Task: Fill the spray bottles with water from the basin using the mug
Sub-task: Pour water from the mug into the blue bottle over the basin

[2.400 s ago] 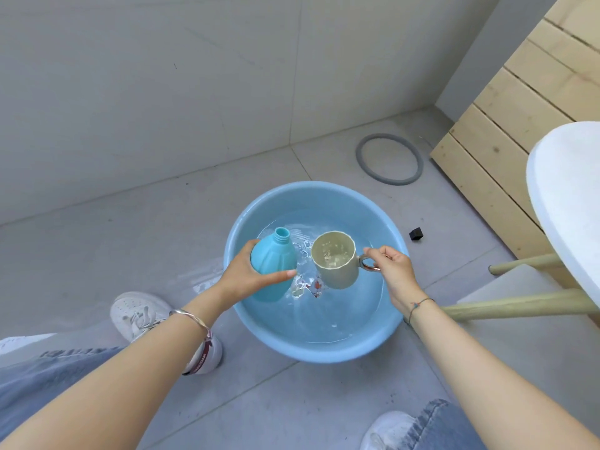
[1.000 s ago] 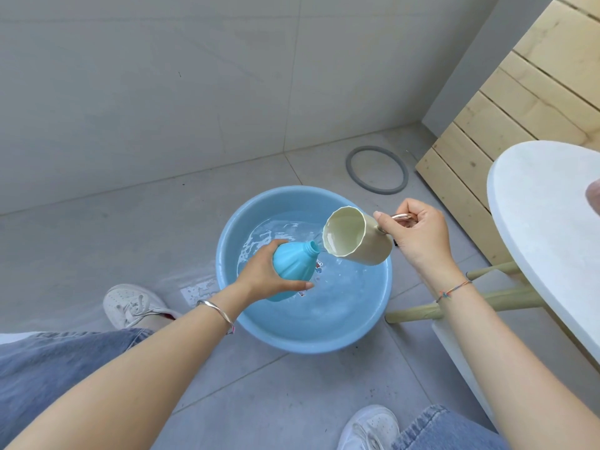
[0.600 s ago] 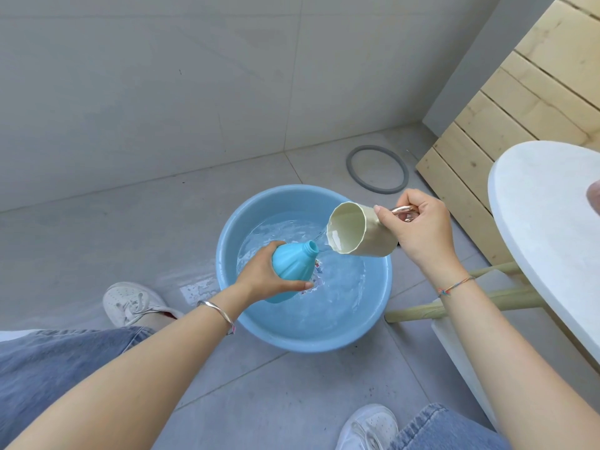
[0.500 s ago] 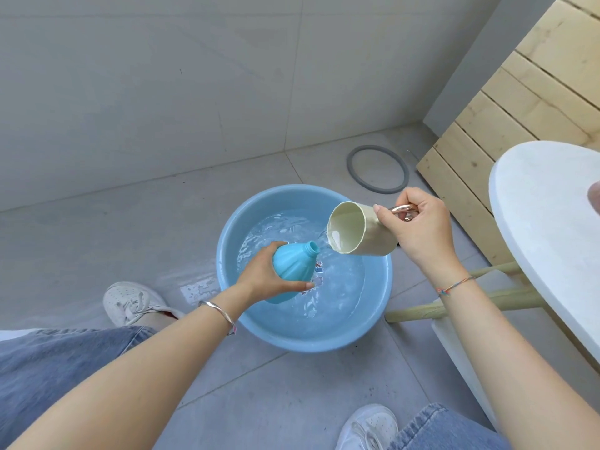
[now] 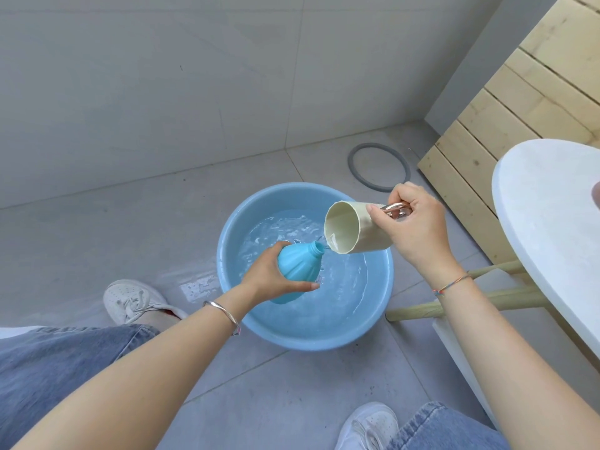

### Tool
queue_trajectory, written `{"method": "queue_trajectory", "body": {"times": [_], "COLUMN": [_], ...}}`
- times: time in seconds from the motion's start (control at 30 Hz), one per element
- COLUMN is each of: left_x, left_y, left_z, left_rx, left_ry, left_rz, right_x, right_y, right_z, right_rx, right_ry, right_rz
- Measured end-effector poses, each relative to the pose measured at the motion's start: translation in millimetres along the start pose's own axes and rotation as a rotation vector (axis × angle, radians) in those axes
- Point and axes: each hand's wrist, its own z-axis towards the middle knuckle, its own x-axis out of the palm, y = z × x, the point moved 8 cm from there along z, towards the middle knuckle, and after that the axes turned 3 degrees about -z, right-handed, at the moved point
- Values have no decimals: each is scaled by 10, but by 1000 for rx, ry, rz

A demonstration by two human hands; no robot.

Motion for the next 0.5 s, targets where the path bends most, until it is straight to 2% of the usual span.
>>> {"method": "queue_trajectory", "body": {"times": [0.5], "left_x": [42], "left_y": [-28], "left_z": [-13], "left_rx": [-10], "left_ry": [1], "left_rz": [-69], "right_x": [30], "right_y": [231], "right_z": [-1], "right_rx": [-186], "right_ry": [-1], "right_rz": [-100]}}
